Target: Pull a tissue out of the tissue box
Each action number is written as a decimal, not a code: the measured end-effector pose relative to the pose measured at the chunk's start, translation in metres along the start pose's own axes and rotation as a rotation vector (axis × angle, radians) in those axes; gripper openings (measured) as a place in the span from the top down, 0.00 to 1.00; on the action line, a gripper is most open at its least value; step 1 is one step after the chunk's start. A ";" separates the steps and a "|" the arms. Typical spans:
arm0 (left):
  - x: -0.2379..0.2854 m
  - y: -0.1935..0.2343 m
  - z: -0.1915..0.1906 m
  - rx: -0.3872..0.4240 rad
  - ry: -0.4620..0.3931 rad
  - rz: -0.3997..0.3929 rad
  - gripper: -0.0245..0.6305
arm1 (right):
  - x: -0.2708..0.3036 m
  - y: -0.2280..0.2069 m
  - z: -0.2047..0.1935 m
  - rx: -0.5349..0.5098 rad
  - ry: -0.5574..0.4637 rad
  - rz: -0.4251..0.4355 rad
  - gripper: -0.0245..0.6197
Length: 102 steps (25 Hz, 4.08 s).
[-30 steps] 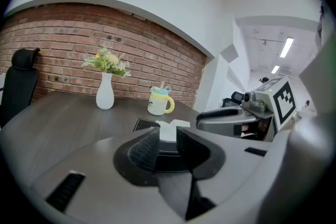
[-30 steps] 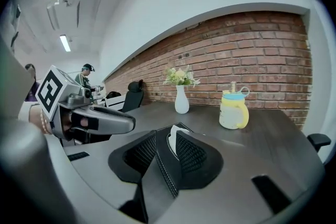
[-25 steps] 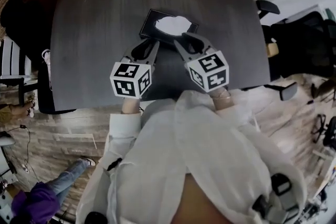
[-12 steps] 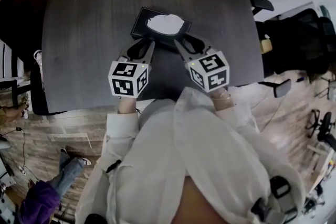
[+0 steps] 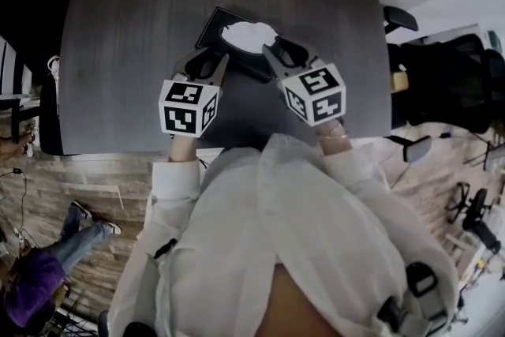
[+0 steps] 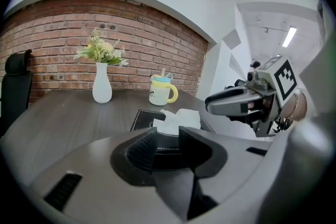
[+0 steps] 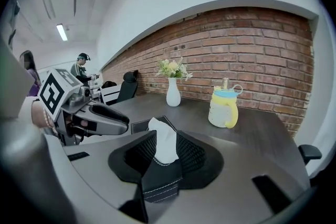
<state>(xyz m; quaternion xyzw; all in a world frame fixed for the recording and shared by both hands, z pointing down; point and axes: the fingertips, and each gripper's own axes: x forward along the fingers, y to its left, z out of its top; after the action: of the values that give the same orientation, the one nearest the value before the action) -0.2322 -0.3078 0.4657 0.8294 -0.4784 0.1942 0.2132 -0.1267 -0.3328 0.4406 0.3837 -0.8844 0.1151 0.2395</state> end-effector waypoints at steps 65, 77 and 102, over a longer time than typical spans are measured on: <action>0.036 0.030 -0.017 0.107 0.093 0.132 0.73 | 0.044 -0.001 0.009 -0.113 0.091 0.178 0.95; 0.036 0.029 -0.017 0.114 0.094 0.132 0.73 | 0.042 -0.005 0.018 -0.072 0.062 0.180 0.95; 0.035 0.029 -0.018 0.115 0.094 0.133 0.73 | 0.030 -0.008 0.064 -0.052 -0.075 0.166 0.95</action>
<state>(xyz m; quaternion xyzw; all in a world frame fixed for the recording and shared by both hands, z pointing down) -0.2437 -0.3362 0.5046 0.7966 -0.5100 0.2737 0.1742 -0.1598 -0.3818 0.4012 0.3070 -0.9241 0.0973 0.2057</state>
